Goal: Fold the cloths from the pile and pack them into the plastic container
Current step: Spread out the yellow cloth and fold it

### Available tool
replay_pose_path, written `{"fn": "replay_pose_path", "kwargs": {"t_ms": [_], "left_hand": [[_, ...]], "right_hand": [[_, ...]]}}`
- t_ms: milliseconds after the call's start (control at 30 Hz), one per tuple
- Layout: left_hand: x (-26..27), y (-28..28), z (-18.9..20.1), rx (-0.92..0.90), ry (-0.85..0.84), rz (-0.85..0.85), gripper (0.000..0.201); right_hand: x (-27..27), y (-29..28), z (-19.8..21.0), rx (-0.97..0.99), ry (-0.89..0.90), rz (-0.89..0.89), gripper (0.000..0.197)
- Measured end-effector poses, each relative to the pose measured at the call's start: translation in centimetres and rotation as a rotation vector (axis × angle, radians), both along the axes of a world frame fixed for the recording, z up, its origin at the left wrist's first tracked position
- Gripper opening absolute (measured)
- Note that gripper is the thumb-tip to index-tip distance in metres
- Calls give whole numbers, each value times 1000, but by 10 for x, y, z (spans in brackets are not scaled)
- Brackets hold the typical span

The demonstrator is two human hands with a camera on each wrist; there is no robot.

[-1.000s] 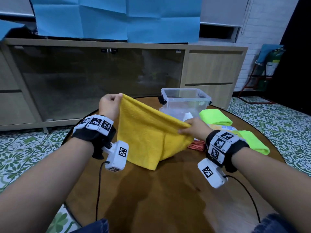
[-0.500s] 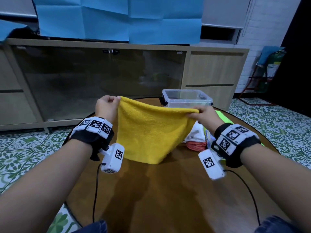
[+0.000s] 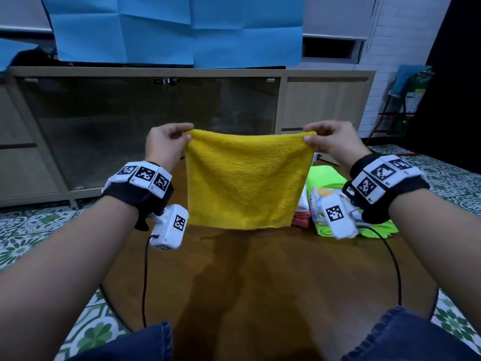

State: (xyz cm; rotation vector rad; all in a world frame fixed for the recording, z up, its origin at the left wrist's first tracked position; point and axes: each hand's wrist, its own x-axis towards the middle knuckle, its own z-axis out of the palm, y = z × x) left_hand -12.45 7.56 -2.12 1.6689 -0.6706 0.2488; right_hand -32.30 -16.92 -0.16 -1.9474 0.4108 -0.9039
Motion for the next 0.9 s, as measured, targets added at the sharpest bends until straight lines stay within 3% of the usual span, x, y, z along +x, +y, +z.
{"fn": "replay_pose_path", "kwargs": {"t_ms": [233,500,767,900], "left_hand": [[-17,6,24,16,-62,-5,32],[-36,6,25,-56,115,-141,37],[-35,10,20,145,-104,46,24],[-34,5,23,191,-119,98,23]], "right_hand": [[-18,-2,35,-261,35,-86,20],[-20,5,53,-246,4,-138,13],[-31,6,43,-317,128,-104,29],[-31,0,40,-355,199,-109,30]]}}
